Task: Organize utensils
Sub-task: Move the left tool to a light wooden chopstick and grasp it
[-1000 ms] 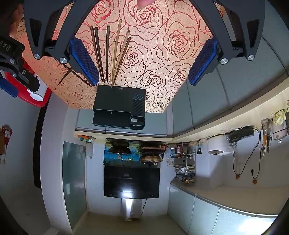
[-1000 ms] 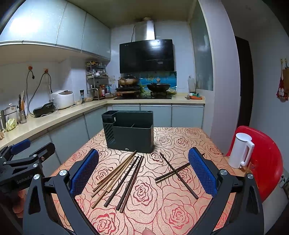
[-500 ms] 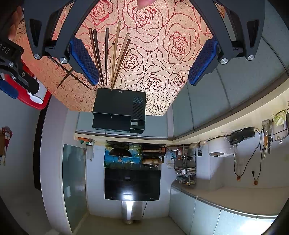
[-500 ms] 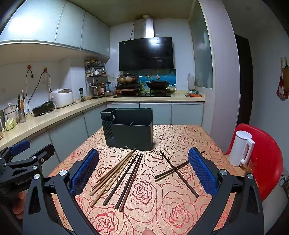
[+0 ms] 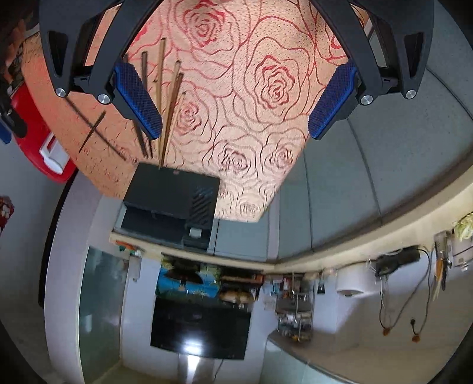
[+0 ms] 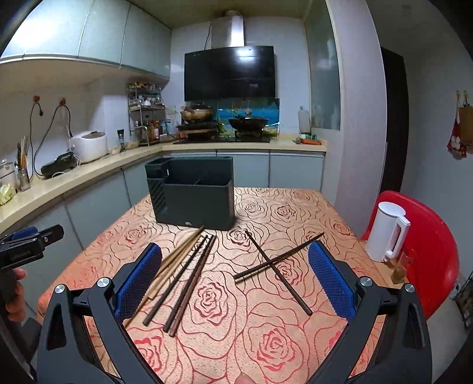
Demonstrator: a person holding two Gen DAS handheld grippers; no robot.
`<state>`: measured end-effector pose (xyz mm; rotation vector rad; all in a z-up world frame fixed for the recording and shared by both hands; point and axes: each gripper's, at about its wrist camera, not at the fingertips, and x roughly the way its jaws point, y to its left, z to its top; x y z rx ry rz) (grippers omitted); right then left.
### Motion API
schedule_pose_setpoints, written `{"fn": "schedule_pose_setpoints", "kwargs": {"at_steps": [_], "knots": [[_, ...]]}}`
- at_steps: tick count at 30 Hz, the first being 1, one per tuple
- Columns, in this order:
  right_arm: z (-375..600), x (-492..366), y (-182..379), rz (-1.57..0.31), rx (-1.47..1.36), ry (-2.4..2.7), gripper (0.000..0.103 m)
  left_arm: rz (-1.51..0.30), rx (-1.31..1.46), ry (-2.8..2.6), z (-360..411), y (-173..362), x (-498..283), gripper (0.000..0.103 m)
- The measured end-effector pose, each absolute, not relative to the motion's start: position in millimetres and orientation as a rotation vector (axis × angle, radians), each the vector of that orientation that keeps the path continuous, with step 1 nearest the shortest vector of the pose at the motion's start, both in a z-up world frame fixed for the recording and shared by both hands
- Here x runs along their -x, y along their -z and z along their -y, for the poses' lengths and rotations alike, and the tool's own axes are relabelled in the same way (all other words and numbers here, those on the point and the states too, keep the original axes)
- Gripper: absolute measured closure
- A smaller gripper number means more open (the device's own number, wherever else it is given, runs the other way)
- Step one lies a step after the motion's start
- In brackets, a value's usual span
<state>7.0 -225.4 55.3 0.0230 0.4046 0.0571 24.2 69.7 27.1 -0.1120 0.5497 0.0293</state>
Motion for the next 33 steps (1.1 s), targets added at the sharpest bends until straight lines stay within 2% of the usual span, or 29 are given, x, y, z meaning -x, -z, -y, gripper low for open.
{"fn": "schedule_pose_setpoints", "kwargs": {"at_steps": [13, 15, 27, 33], "knots": [[235.4, -26.8, -31.0, -0.477, -0.030, -0.079, 0.007, -0.718, -0.209, 0.115, -31.2, 36.1, -85.7, 0.009], [236.8, -30.8, -26.8, -0.489, -0.032, -0.083, 0.007, -0.738, -0.223, 0.132, -29.3, 42.2, -91.8, 0.016], [242.7, -45.3, -5.4, -0.544, -0.040, -0.073, 0.007, -0.832, -0.240, 0.266, -14.4, 70.3, -122.1, 0.042], [244.2, -49.9, 1.7, -0.562, -0.034, -0.070, 0.007, -0.827, -0.246, 0.299, -8.5, 70.2, -123.2, 0.045]]}}
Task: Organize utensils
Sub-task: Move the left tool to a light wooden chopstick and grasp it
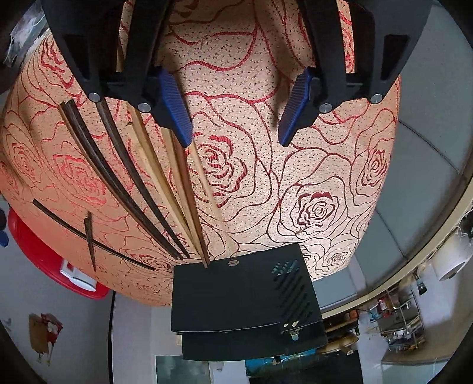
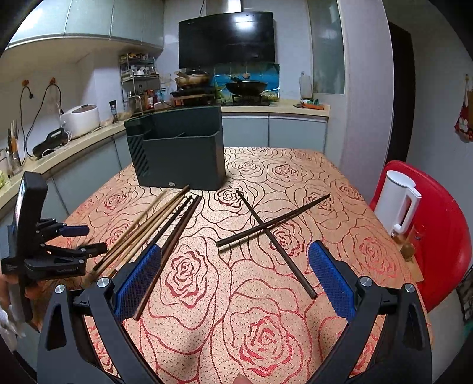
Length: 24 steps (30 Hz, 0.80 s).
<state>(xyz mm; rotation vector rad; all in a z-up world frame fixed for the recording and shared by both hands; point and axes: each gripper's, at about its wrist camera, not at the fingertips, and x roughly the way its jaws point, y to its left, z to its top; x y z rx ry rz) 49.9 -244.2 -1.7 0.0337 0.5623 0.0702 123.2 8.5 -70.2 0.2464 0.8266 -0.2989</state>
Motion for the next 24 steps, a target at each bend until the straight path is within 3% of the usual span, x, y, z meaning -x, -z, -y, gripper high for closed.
{"fn": "schedule_pose_setpoints", "kwargs": {"at_steps": [9, 24], "knots": [[244.8, -51.8, 6.2, -0.575, -0.029, -0.068, 0.007, -0.825, -0.261, 0.327, 1.9, 71.0, -121.8, 0.053], [246.5, -50.5, 5.2, -0.574, -0.030, -0.062, 0.007, -0.835, -0.275, 0.305, 9.8, 71.0, -129.9, 0.059]]}}
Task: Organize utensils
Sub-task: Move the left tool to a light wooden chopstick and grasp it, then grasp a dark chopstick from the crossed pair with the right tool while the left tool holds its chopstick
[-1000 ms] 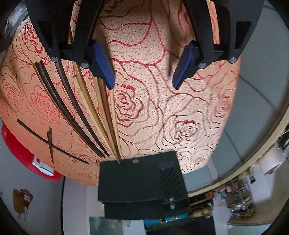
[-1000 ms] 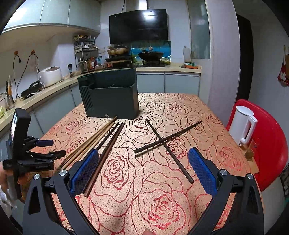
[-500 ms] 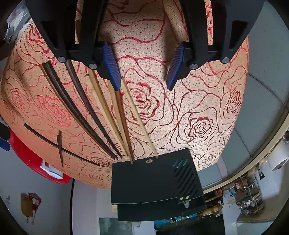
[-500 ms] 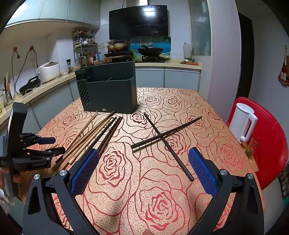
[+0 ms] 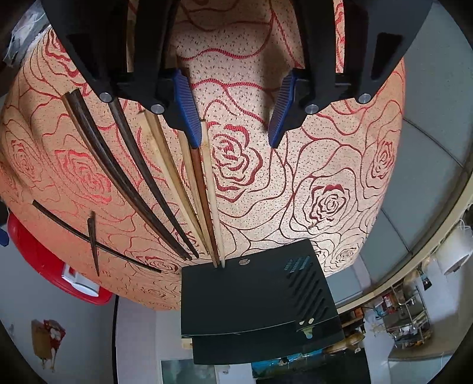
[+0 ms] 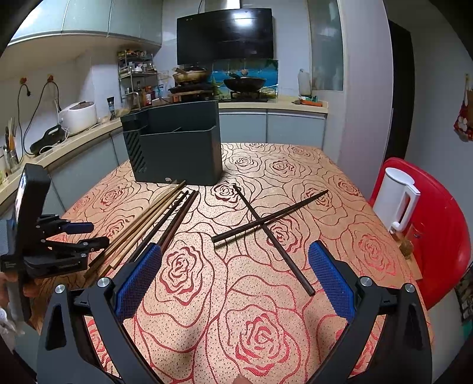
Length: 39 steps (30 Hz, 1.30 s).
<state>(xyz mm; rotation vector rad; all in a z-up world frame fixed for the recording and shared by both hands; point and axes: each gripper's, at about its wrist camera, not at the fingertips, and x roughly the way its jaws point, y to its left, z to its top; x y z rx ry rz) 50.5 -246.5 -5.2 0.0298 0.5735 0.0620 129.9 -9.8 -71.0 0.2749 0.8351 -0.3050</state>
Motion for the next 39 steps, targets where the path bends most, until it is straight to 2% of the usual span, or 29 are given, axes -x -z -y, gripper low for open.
{"fn": "schedule_pose_setpoints", "kwargs": {"at_steps": [4, 6, 10, 13, 14, 15, 20, 26, 32, 39], "knots": [[246.4, -50.3, 5.9, -0.575, -0.030, -0.062, 0.007, -0.848, -0.260, 0.321, 11.4, 71.1, -131.5, 0.066], [246.2, -50.4, 6.3, -0.577, -0.029, -0.062, 0.007, -0.863, -0.256, 0.344, 14.2, 73.4, -130.4, 0.074], [246.4, -50.4, 6.4, -0.575, -0.031, -0.060, 0.007, -0.855, -0.269, 0.345, 16.4, 75.5, -127.2, 0.075], [248.0, -51.5, 6.7, -0.576, -0.037, -0.057, 0.007, -0.865, -0.247, 0.320, 11.3, 75.4, -133.5, 0.087], [248.2, -51.7, 7.1, -0.576, -0.037, -0.054, 0.007, -0.867, -0.237, 0.324, 10.6, 75.8, -135.1, 0.095], [248.4, -52.0, 7.7, -0.578, -0.037, -0.054, 0.007, -0.870, -0.227, 0.331, 10.4, 75.8, -136.3, 0.096], [252.4, -55.9, 11.3, -0.597, -0.055, -0.050, 0.007, -0.839, -0.249, 0.321, 14.4, 77.6, -132.0, 0.096], [253.9, -64.4, 19.4, -0.631, -0.070, -0.055, 0.023, -0.857, -0.218, 0.232, -2.0, 75.8, -128.6, 0.097], [238.4, -88.4, 29.1, -0.677, -0.092, -0.077, 0.033, -0.860, -0.155, 0.217, -17.4, 75.9, -124.2, 0.097], [224.6, -128.7, 43.8, -0.758, -0.181, 0.012, 0.033, -0.855, -0.145, 0.222, -18.7, 76.9, -123.2, 0.096]]}}
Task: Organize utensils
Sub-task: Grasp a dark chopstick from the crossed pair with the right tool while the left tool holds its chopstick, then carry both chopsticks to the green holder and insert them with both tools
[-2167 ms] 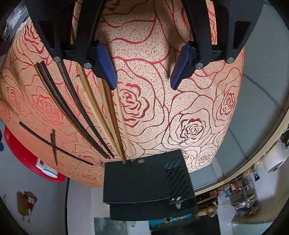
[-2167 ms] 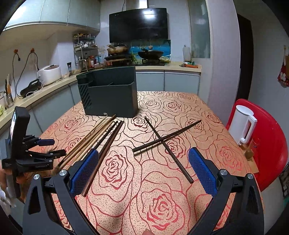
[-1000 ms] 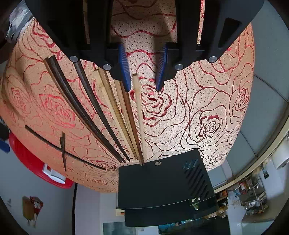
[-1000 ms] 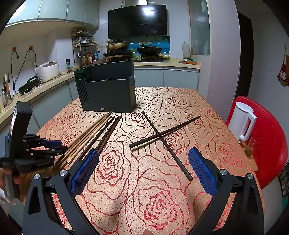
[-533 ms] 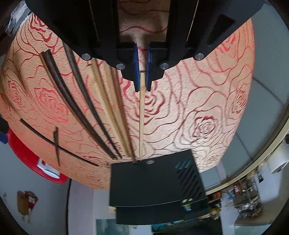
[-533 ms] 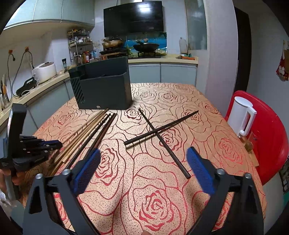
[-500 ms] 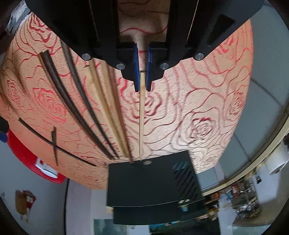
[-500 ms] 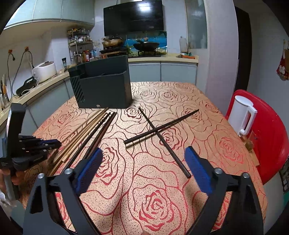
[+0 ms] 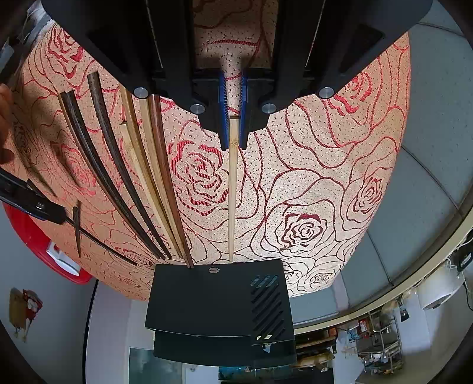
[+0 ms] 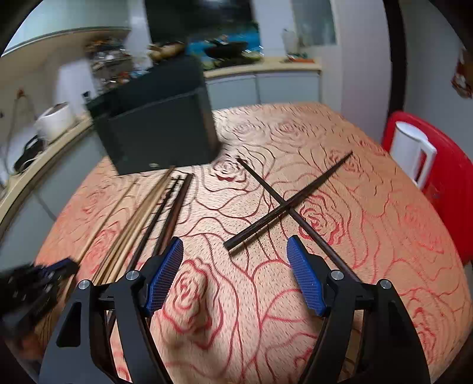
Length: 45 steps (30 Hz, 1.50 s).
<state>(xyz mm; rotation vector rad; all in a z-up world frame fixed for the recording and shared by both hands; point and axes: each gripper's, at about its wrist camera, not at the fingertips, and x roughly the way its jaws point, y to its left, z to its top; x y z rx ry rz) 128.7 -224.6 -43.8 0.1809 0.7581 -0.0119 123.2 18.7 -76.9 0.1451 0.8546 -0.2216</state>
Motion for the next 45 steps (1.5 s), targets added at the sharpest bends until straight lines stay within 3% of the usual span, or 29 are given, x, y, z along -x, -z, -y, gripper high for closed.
{"fn": "schedule_pose_setpoints", "kwargs": {"at_steps": [3, 4, 13, 21, 32, 45], "knots": [[219.8, -142.6, 52.9, -0.804, -0.177, 0.067, 0.038, -0.855, -0.140, 0.223, -18.8, 76.9, -123.3, 0.096], [218.9, -146.7, 55.8, -0.833, -0.179, 0.071, 0.044, -0.855, -0.139, 0.223, -18.6, 76.9, -123.1, 0.096], [217.7, -169.1, 61.3, -0.903, -0.203, 0.161, 0.058, -0.857, -0.126, 0.225, -19.5, 76.5, -122.8, 0.096], [229.8, -165.7, 59.5, -0.893, -0.217, 0.183, 0.095, -0.855, -0.131, 0.221, -18.9, 76.7, -121.8, 0.096], [260.7, -126.3, 54.7, -0.857, -0.276, 0.085, 0.095, -0.827, -0.132, 0.232, -20.3, 65.2, -115.3, 0.097], [267.4, -74.3, -17.8, -0.595, -0.163, -0.022, 0.095, -0.659, -0.091, 0.239, -32.6, 3.8, -92.2, 0.097]]}}
